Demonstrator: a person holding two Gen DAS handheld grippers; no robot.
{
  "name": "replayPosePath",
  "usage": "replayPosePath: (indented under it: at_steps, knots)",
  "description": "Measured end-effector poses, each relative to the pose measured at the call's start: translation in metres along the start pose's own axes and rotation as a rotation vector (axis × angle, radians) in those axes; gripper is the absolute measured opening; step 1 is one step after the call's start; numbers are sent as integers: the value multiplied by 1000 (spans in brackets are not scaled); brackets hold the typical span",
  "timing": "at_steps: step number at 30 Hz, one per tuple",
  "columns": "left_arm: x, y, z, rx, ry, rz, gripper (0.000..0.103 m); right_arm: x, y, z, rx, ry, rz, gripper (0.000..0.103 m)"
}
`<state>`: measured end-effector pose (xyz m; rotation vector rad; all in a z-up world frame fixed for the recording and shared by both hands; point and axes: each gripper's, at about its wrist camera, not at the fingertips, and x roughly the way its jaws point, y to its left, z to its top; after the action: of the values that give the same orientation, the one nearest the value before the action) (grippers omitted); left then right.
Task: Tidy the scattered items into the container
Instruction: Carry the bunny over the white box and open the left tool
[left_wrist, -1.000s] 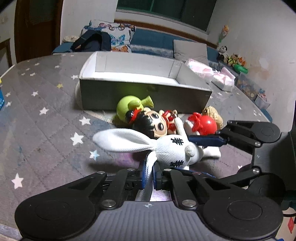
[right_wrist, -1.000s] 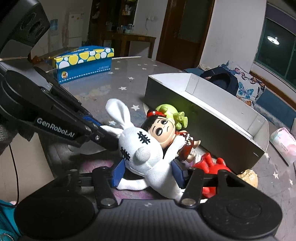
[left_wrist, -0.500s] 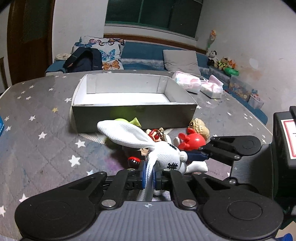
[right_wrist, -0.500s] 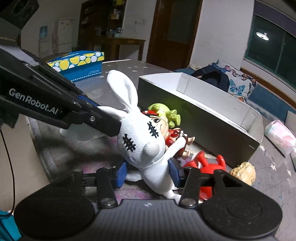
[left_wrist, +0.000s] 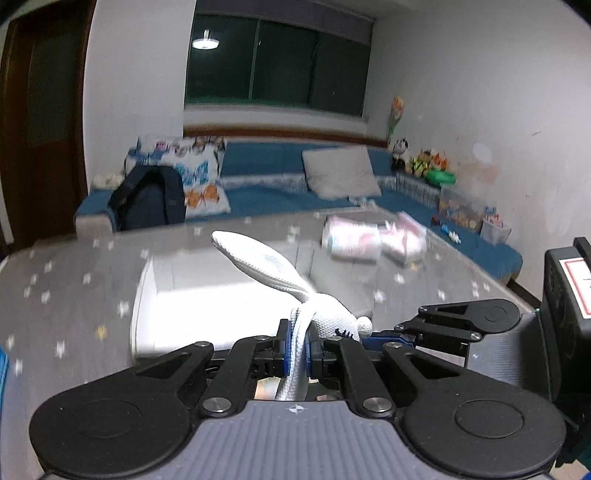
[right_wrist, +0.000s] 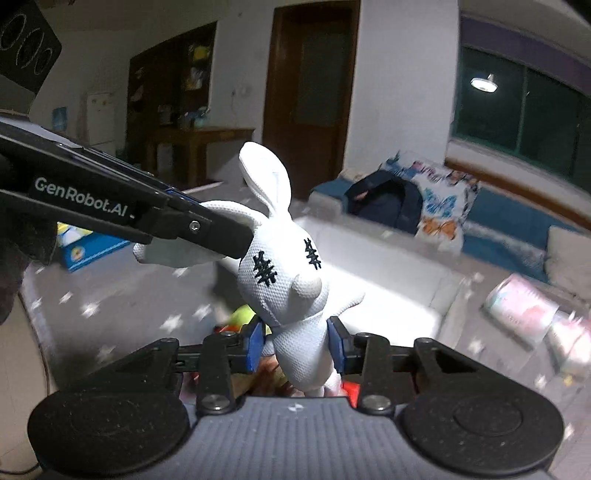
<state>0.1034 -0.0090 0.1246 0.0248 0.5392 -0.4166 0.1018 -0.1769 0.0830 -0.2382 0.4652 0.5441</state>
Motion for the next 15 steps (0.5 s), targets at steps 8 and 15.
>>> replayPosePath:
  at_steps: [8,15]
  knots:
    - [71,17,47,-25,-3,36,8,49,-49,40,-15,12,-64,35]
    - [153,46,41,-113,120,14,8,116,-80,36,-30,168,-87,35]
